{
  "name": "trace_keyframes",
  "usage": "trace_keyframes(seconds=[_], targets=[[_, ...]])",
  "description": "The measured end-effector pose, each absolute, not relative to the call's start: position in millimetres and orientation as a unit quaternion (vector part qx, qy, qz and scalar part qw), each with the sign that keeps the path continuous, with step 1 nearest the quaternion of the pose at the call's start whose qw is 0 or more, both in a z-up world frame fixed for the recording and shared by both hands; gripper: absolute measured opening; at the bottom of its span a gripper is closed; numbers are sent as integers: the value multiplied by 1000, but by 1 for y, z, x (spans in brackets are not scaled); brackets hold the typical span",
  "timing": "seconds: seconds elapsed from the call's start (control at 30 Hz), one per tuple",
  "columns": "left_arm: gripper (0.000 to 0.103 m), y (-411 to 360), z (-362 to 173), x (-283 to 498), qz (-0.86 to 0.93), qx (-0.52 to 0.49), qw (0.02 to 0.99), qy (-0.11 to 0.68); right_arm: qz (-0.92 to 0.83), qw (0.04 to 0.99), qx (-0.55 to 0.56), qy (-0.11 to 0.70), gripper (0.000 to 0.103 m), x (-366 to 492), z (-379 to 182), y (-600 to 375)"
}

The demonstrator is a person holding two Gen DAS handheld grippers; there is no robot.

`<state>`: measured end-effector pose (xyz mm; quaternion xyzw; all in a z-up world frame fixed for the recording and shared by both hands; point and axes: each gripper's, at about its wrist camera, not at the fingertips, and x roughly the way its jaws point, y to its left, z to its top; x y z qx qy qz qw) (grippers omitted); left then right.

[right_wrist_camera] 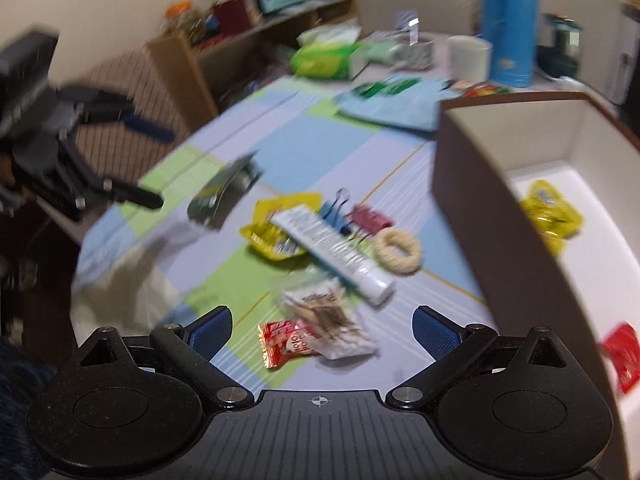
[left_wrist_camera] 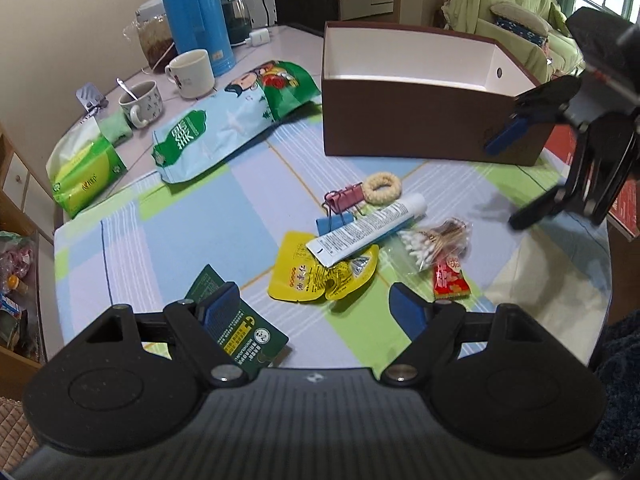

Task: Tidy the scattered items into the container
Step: 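Grasp the cotton-swab bag with the right gripper while the left gripper grasps the toothpaste tube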

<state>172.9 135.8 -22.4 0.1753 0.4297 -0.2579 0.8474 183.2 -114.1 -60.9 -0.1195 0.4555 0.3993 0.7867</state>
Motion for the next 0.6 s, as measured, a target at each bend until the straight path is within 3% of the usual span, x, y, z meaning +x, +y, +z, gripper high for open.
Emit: trace_keyframes(seconds=[0.07,0.1,0.13,0.4,0.47,0.6], targets=[[79,135,-27,176,-260,172,845,435,408,776,-133,463,96,187,-73,-105],[79,135,-29,178,-261,170,844,437,412,770,-136,468,88,191,-79,-101],[79,135,-31,180,-262,168,842,440,416,764,-140,474,74,194,-85,-97],[79,131,-48,192,-270,163,831,457,407,750,-148,500,73,212,-121,-85],[79,129,-51,195,-273,164,830,459,407,747,-144,506,52,215,-126,-85],[78,124,-56,201,-282,169,826,458,403,747,-119,516,37,219,-125,-90]])
